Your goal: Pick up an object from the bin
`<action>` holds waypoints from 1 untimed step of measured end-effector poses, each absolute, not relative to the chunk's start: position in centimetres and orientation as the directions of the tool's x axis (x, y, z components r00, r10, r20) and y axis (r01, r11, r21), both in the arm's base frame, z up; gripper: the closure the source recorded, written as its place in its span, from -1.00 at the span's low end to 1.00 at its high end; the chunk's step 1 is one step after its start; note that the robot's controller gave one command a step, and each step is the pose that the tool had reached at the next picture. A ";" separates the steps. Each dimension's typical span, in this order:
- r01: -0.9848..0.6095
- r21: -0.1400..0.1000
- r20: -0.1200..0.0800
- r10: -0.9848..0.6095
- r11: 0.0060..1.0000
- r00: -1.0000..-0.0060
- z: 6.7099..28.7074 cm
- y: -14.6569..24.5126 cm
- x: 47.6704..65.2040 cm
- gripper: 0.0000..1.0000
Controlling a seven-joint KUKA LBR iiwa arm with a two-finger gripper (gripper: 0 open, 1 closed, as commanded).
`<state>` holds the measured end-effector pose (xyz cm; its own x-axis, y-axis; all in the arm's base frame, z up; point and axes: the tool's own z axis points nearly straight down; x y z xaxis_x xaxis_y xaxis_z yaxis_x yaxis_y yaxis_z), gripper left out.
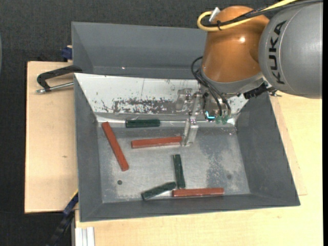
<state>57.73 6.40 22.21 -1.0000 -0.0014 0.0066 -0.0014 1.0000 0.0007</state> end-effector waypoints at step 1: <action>0.000 0.002 -0.002 0.000 1.000 -1.000 22.7 6.4 57.9 -1.00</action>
Offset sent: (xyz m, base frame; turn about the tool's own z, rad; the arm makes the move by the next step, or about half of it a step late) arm 0.0073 -0.0335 -0.1521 0.0710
